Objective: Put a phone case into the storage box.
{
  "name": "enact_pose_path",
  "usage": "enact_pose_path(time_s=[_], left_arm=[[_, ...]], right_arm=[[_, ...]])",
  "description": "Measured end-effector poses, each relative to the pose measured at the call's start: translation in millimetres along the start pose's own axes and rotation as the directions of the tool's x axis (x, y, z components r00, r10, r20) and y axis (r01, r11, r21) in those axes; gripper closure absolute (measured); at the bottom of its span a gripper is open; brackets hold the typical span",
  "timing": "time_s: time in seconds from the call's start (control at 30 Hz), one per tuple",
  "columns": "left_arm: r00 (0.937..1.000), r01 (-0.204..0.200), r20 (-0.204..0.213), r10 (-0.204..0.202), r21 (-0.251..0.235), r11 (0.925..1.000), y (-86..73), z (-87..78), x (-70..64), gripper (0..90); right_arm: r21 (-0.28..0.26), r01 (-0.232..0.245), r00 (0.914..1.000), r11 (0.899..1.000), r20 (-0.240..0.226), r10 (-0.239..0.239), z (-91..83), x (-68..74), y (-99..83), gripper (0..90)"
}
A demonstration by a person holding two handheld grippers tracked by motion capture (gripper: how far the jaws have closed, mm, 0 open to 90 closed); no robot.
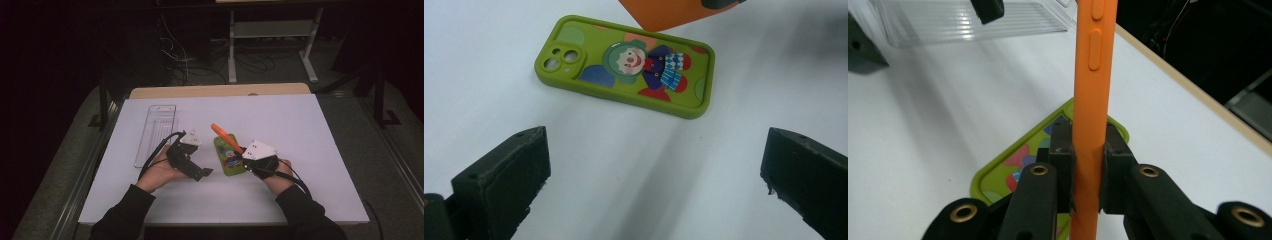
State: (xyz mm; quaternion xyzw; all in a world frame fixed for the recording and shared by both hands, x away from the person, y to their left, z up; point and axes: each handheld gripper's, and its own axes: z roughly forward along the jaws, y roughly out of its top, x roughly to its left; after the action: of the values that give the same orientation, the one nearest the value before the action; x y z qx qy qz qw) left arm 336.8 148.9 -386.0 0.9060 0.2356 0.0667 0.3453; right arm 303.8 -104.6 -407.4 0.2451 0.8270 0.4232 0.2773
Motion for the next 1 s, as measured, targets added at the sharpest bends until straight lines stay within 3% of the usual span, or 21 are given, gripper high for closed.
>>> enact_pose_path(time_s=[0.1,0.17,0.27,0.33,0.37,0.47,0.5,0.53,0.63,0.7,0.73,0.8,0.97,1.0], left_arm=[[0.9998,0.017,0.005,-0.017,-0.006,0.9998,-0.3,0.0,0.2,0.0],[0.9997,0.024,0.005,-0.024,-0.009,0.9997,-0.3,0.0,0.4,0.0],[0.9999,0.015,0.0,-0.015,-0.009,0.9998,-0.4,-0.4,1.5,0.0],[0.9994,0.034,-0.006,-0.034,-0.03,0.999,-0.4,0.4,0.1,0.0],[0.9994,0.033,-0.007,-0.033,-0.03,0.999,-0.4,0.2,0.2,0.0],[0.9993,0.036,-0.009,-0.036,-0.029,0.999,-0.5,-0.5,0.5,0.0],[0.9997,0.021,-0.009,-0.021,-0.012,0.9997,-0.5,-1.6,2.0,0.0],[0.9997,0.024,-0.01,-0.024,-0.014,0.9996,-0.6,-1.5,2.0,0.0],[0.9987,0.05,-0.011,-0.05,-0.034,0.9982,-1.1,0.0,1.4,0.0],[0.9993,0.032,-0.016,-0.032,-0.018,0.9993,-1.0,-2.0,3.8,0.0],[0.9992,0.035,-0.018,-0.036,-0.024,0.9991,-0.9,-2.7,4.4,0.0],[0.9986,0.051,-0.006,-0.052,-0.054,0.9972,-0.1,-5.7,6.6,0.0],[0.9944,0.105,0.015,-0.104,-0.128,0.9862,6.1,-12.0,10.2,0.0],[0.9941,0.109,0.018,-0.107,-0.138,0.9844,8.2,-13.2,11.5,0.0]], right_arm=[[-0.002,-0.065,0.9974,0.998,-0.03,0.065,0.0,-2.8,-0.2,78.3],[-0.004,-0.08,0.9959,0.997,-0.043,0.08,0.2,-6.6,-1.1,78.3],[0.003,-0.138,0.988,0.99,-0.071,0.137,0.6,-10.1,-1.9,78.2],[0.009,-0.172,0.9814,0.985,-0.084,0.173,1.4,-11.9,-3.0,78.3],[0.015,-0.214,0.9718,0.977,-0.098,0.214,1.8,-12.6,-3.6,78.3],[0.016,-0.262,0.9582,0.965,-0.116,0.262,3.2,-15.9,-5.7,78.3],[0.023,-0.288,0.9493,0.957,-0.125,0.288,3.1,-17.1,-6.3,78.3],[0.014,-0.295,0.947,0.955,-0.129,0.294,3.6,-19.6,-7.3,78.3],[0.013,-0.351,0.9257,0.936,-0.147,0.349,3.4,-23.4,-8.7,78.4],[0.008,-0.378,0.9146,0.926,-0.152,0.375,3.4,-25.3,-9.7,78.4],[0.009,-0.398,0.9052,0.917,-0.16,0.394,3.3,-25.9,-10.5,78.4],[0.009,-0.391,0.9086,0.92,-0.154,0.388,3.3,-26.6,-11.4,78.4],[0.006,-0.395,0.907,0.919,-0.157,0.391,2.8,-25.6,-10.1,78.4],[0.004,-0.388,0.9107,0.922,-0.153,0.383,3.0,-25.6,-10.0,78.4]])
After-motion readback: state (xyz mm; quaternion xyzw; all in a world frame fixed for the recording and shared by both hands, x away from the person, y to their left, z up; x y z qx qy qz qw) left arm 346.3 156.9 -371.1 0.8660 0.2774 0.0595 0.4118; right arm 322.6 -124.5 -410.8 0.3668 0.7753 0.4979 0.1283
